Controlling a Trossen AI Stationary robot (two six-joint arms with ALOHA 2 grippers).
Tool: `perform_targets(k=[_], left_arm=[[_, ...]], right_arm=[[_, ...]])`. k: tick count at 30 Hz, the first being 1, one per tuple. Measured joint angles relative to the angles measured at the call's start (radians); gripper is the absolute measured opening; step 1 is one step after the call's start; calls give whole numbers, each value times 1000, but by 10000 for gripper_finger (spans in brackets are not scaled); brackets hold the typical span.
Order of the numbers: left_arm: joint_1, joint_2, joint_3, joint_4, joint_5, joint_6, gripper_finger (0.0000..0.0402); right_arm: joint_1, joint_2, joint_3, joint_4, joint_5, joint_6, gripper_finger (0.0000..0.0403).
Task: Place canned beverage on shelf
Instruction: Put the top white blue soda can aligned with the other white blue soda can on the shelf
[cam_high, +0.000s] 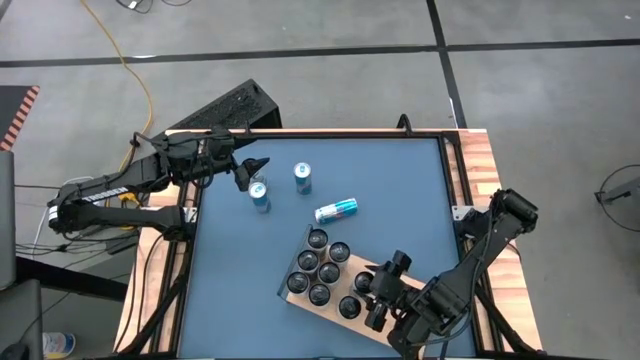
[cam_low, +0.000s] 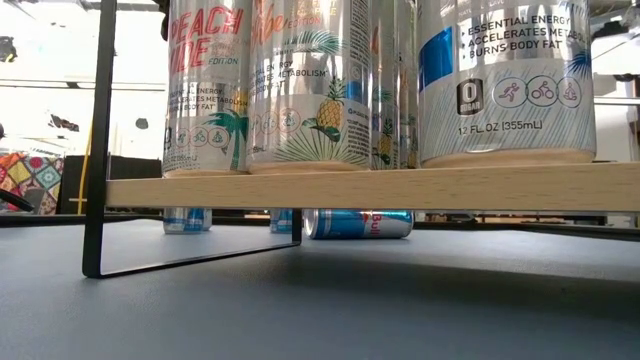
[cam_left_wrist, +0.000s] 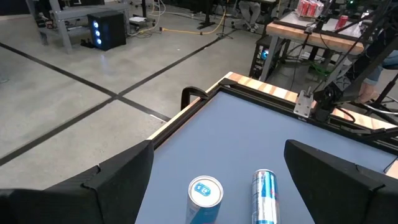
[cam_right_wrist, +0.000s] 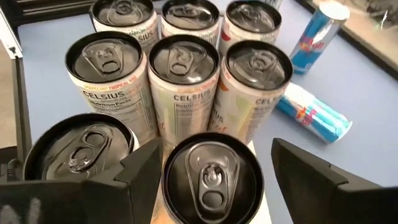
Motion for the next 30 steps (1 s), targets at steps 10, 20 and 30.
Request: perform_targets(k=[10,20,30], left_arm=[[0,0,0,8,1,-1,348],[0,0,0,-36,8,7,348],[121,59,-37,-106,-111,175,348]], right_arm=[[-4,-9,40,37,143,-238,282],[-200,-148,95,55,197,-687,282],[-420,-226,95,192,-109,-1063,282]])
